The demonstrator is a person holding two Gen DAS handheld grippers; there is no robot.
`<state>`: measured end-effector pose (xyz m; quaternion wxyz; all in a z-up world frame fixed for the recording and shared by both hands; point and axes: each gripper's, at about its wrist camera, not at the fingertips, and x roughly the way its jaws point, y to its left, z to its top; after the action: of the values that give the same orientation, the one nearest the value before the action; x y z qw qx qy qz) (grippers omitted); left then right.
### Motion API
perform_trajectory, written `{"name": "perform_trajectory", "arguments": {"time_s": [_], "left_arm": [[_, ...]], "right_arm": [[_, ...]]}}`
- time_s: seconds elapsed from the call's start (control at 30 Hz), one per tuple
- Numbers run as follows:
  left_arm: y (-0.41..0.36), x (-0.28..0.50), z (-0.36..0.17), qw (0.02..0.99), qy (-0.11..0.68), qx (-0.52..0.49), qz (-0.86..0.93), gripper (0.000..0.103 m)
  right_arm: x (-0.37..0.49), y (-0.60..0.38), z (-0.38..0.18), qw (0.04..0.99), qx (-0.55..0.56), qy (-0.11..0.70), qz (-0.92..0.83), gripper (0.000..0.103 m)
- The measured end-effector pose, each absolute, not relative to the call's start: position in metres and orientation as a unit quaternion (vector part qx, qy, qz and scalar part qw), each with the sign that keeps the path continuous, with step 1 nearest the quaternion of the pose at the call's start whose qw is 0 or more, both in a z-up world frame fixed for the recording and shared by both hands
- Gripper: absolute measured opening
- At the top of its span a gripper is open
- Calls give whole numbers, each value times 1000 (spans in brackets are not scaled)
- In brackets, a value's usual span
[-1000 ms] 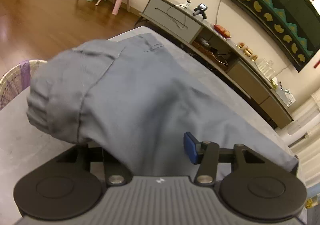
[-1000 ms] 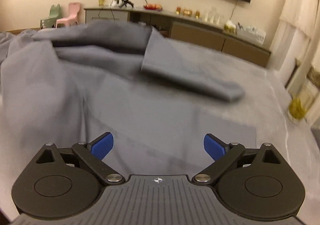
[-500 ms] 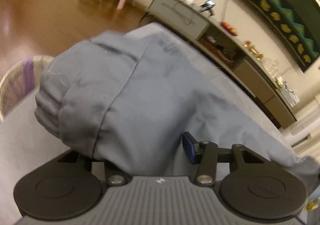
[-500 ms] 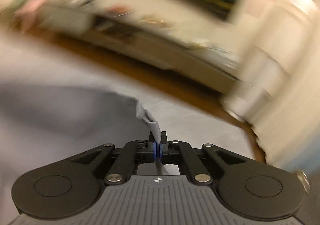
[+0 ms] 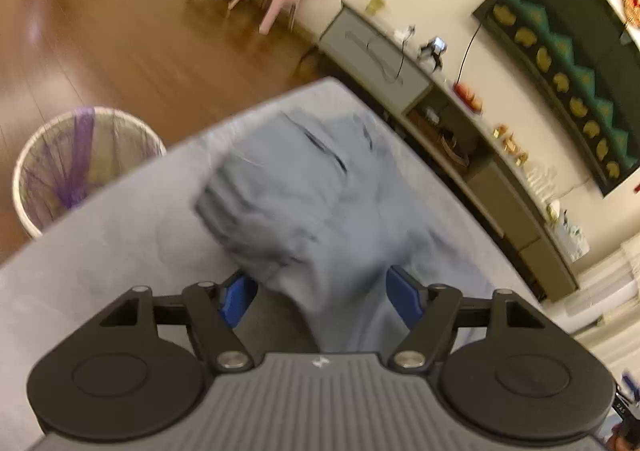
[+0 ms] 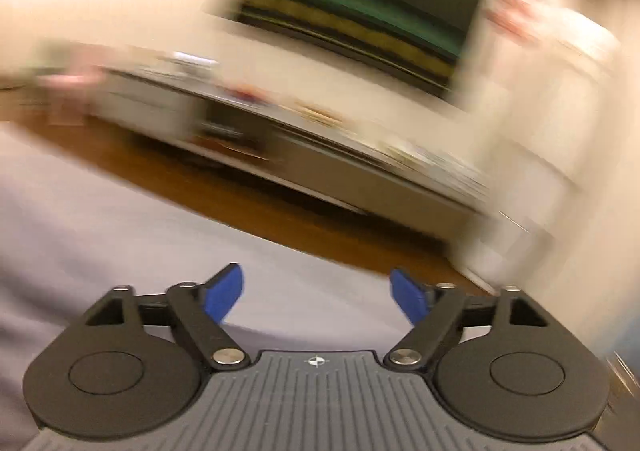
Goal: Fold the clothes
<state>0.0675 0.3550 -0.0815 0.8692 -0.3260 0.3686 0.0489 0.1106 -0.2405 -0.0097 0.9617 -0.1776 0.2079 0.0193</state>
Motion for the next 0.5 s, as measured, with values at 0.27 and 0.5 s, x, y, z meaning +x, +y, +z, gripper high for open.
{"name": "perform_trajectory", "arguments": {"time_s": [0.27, 0.5], "left_arm": [[334, 89, -105, 858, 400, -322, 20, 20], [344, 58, -94, 875, 390, -284, -37, 3]], "right_arm": [[180, -1, -52, 856, -317, 265, 312, 100], [269, 60, -100, 769, -309, 417, 373, 25]]}}
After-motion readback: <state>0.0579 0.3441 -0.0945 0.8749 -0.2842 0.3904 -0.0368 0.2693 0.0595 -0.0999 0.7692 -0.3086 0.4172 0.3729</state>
